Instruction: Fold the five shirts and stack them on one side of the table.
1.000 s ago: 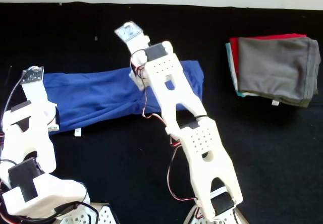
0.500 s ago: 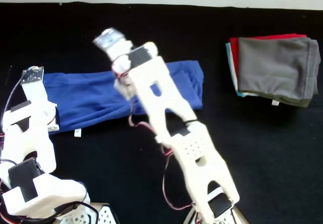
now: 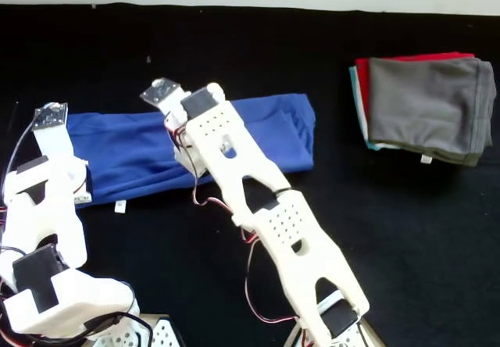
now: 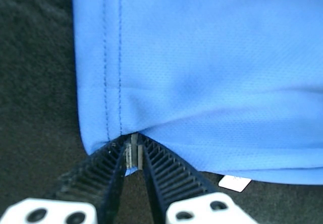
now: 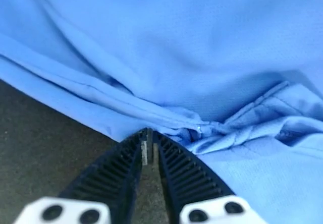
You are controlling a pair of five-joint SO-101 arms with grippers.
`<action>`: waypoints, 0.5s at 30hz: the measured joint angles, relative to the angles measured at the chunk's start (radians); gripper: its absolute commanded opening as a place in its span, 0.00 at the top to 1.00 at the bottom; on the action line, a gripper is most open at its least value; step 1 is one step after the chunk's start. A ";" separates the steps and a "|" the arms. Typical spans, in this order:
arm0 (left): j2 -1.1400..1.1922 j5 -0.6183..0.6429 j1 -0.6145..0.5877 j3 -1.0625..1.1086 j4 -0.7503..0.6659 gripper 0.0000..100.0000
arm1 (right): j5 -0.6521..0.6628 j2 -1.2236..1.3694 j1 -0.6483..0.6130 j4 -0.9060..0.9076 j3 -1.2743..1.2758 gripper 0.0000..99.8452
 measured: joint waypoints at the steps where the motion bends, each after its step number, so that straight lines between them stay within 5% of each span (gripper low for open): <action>1: 0.000 0.000 0.000 0.000 0.000 0.99 | 0.000 -0.009 0.000 0.000 0.000 0.99; 9: -0.025 0.000 0.000 -0.005 0.008 0.99 | 0.000 -0.146 0.000 -0.044 -0.002 0.99; 15: -0.087 0.000 -0.003 -0.084 0.158 0.99 | 0.000 -0.032 -0.003 -0.183 -0.005 0.99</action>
